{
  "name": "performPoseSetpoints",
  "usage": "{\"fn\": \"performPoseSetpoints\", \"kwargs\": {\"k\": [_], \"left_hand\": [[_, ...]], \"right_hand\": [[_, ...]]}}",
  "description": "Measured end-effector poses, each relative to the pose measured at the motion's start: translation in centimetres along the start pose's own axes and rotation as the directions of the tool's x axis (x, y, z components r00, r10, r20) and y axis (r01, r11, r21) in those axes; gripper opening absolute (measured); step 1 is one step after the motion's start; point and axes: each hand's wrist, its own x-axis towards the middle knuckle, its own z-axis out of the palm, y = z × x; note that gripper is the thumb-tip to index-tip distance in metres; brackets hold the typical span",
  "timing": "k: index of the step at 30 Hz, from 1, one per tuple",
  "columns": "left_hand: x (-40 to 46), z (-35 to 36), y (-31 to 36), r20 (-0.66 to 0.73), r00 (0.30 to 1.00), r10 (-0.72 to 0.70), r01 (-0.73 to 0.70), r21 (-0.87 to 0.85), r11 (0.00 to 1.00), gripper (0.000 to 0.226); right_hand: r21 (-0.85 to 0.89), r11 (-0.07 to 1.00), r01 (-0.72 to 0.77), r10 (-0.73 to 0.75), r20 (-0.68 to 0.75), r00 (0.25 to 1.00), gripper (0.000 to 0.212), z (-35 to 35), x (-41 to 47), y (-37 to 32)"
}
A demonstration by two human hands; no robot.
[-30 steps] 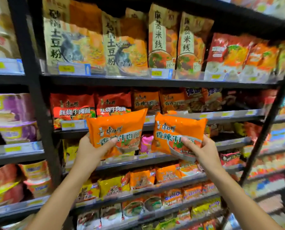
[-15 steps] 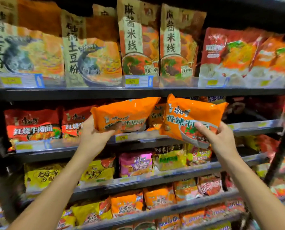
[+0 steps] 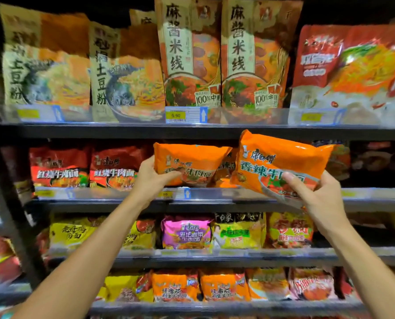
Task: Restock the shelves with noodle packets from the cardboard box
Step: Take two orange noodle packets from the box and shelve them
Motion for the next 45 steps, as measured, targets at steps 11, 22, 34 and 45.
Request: {"fn": "performPoseSetpoints", "kwargs": {"k": [11,22,34,45], "left_hand": [[0.6,0.6,0.5,-0.182,0.983,-0.033,0.119,0.486,0.866,0.066],[-1.1,0.2,-1.9,-0.04,0.874,0.484,-0.27,0.789,0.552,0.041],[-2.5,0.7,-2.5,0.279,0.941,0.192,-0.337,0.829,0.447,0.061],[-4.3,0.4,-2.3,0.386,0.911,0.147,-0.411,0.814,0.411,0.061]], "right_hand": [[-0.033,0.999,0.021,-0.017,0.119,0.993,0.044,1.6,2.8,2.6],[-0.146,0.989,0.037,0.015,0.338,0.941,0.042,5.3,5.1,3.7],[-0.553,0.832,-0.042,0.301,0.386,0.872,0.061,5.6,8.4,4.5],[-0.905,0.421,0.061,-0.053,0.043,0.998,0.063,7.5,6.9,2.9]]}}
